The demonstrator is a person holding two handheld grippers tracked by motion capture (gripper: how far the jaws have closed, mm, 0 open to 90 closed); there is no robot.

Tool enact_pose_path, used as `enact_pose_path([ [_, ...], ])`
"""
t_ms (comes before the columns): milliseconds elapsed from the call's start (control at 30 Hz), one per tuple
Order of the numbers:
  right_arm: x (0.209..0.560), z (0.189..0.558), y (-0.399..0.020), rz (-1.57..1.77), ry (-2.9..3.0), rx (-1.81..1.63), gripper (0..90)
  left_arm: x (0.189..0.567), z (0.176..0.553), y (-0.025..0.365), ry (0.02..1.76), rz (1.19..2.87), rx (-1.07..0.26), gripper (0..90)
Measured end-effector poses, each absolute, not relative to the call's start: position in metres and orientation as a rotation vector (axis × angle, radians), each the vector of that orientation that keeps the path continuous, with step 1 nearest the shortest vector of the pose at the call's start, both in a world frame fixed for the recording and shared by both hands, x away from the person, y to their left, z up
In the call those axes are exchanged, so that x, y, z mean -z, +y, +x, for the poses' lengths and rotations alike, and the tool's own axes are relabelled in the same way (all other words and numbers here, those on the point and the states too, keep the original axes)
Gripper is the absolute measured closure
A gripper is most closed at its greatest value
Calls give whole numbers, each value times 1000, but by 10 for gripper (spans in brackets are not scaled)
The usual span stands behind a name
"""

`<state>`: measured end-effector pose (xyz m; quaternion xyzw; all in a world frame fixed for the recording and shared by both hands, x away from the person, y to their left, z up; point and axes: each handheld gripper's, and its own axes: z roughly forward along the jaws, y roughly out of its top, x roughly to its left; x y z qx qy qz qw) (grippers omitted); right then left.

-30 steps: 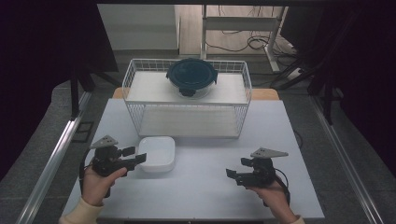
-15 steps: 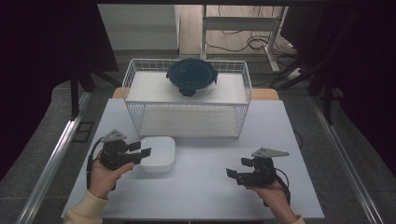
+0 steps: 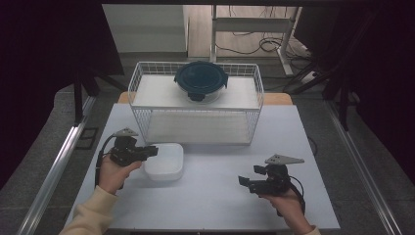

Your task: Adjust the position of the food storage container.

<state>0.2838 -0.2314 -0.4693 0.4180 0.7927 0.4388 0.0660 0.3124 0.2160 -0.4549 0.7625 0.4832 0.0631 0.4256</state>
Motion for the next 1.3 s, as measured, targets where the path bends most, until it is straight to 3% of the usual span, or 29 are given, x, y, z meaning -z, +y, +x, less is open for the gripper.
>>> enact_pose_path([
  [200,469,283,-231,1255,2398,-1324,196,459,329,220,1249,1928,-198,896],
  [633,472,285,-231,1274,2401,-1310,196,475,359,221,1282,2007,-378,900],
  [1300,474,286,-231,1266,2425,-1299,196,482,371,215,1261,2116,-413,900],
])
